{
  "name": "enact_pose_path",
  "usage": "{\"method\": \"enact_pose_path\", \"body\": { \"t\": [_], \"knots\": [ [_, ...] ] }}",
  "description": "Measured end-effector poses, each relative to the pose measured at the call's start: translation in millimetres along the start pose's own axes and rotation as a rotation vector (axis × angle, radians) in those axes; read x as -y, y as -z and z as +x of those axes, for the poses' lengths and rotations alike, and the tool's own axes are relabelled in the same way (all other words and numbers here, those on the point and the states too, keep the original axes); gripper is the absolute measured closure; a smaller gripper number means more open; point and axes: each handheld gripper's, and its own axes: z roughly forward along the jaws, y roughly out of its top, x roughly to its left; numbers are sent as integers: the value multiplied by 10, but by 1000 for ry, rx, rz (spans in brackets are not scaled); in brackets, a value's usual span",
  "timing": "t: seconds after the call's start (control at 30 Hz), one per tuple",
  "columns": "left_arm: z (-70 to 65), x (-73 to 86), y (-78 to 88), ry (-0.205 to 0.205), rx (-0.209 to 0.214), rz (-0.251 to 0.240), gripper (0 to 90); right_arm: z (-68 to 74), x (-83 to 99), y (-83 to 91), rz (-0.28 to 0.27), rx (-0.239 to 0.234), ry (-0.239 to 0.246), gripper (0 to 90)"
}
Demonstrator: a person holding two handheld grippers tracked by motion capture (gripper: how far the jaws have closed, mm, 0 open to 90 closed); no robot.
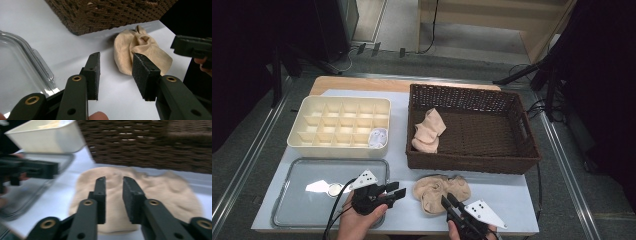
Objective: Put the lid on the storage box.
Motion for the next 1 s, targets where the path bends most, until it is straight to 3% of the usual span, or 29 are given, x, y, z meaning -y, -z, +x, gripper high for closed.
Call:
{"method": "enact_pose_path", "body": {
  "t": [0.03,0.13,0.17,0.2,0.27,0.43,0.53,0.63,0.67,0.73,0.93,1.0],
  "knots": [
    [-13,4,-3,-3,2,2,604,105,22,-44,23,-38,31,766],
    [-35,14,-10,-11,8,7,601,225,62,-109,45,-68,68,727],
    [-35,14,-10,-11,8,7,600,225,62,-109,45,-68,68,727],
    [-43,21,-14,-11,12,10,600,285,93,-160,63,-67,106,700],
    [-46,25,-20,-11,16,10,600,305,122,-208,80,-55,130,668],
    [-57,33,-33,-13,21,17,598,312,184,-288,116,-61,149,640],
    [-69,45,-48,-11,24,20,598,279,205,-321,132,-67,122,720],
    [-83,56,-67,-14,30,27,598,222,202,-333,147,-59,108,871],
    [-90,59,-73,-15,34,30,598,222,202,-333,147,-59,108,871],
    [-118,70,-92,-21,47,38,597,196,178,-302,138,-78,58,900],
    [-173,93,-134,-26,68,49,592,191,144,-229,97,-68,56,900],
    [-185,96,-147,-20,81,50,591,184,112,-166,55,-68,44,900]
  ]
}}
